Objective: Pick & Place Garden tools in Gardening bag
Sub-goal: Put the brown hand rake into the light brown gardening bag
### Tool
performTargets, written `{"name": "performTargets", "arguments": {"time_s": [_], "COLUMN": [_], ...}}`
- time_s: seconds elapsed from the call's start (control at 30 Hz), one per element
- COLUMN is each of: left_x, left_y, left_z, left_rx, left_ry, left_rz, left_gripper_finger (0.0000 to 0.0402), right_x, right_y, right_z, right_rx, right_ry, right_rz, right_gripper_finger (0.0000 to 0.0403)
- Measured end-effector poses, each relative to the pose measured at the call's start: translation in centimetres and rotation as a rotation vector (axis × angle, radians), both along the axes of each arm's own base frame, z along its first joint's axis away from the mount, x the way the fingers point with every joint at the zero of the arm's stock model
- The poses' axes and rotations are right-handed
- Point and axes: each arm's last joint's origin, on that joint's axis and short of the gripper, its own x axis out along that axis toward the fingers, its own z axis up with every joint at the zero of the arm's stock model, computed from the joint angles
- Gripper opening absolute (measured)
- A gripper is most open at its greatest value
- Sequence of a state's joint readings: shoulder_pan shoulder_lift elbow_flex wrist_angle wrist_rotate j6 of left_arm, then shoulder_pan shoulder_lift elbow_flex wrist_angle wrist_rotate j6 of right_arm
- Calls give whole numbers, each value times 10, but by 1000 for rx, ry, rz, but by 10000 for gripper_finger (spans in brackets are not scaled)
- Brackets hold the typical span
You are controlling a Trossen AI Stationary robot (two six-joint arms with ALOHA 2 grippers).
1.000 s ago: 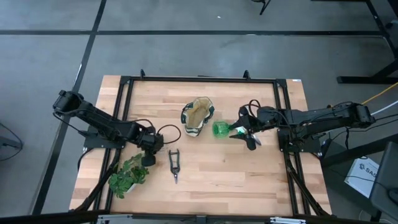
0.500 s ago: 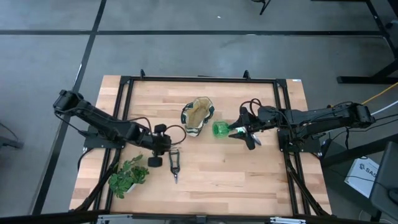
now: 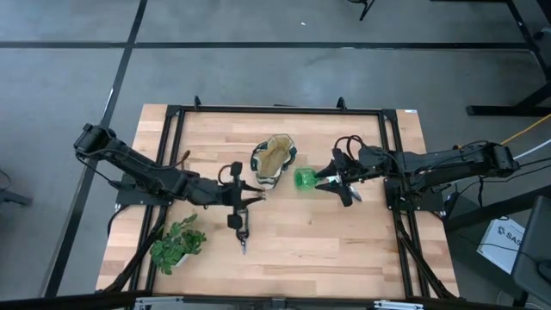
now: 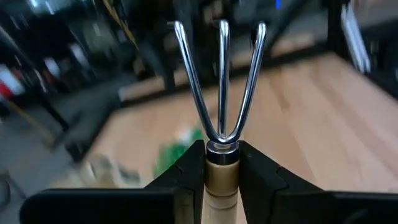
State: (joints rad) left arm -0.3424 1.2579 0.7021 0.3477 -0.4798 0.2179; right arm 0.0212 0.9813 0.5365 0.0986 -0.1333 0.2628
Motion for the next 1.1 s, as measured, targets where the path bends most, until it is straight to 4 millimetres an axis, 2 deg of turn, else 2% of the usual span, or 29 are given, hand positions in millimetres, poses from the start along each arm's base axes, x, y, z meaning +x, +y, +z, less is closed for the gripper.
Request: {"name": "performTargets", "arguments": {"time_s": [0.13,0.3,0.53,0.73,0.97,1.1], "left_x": [5,15,39,48,49,49], "left_y": [13,36,71,96,111,116], "left_z": [13,14,-3,-19,-26,-32], "left_rx": [7,-71,-93,-126,-239,-294], "left_ry": [-129,-194,-262,-249,-262,-220], "left_rz": [39,112,237,322,399,430], "left_gripper_finger": [64,64,64,64,64,64], "right_x": [3,5,5,5,5,6], "right_y": [0,0,0,0,0,-2], "right_z": [10,20,21,20,22,26], "right_rx": [-41,-85,-87,-88,-88,-102], "right_ry": [-112,-228,-240,-229,-248,-287], "right_rz": [10,19,19,19,18,-50], "right_gripper_finger": [199,199,199,199,199,198]}}
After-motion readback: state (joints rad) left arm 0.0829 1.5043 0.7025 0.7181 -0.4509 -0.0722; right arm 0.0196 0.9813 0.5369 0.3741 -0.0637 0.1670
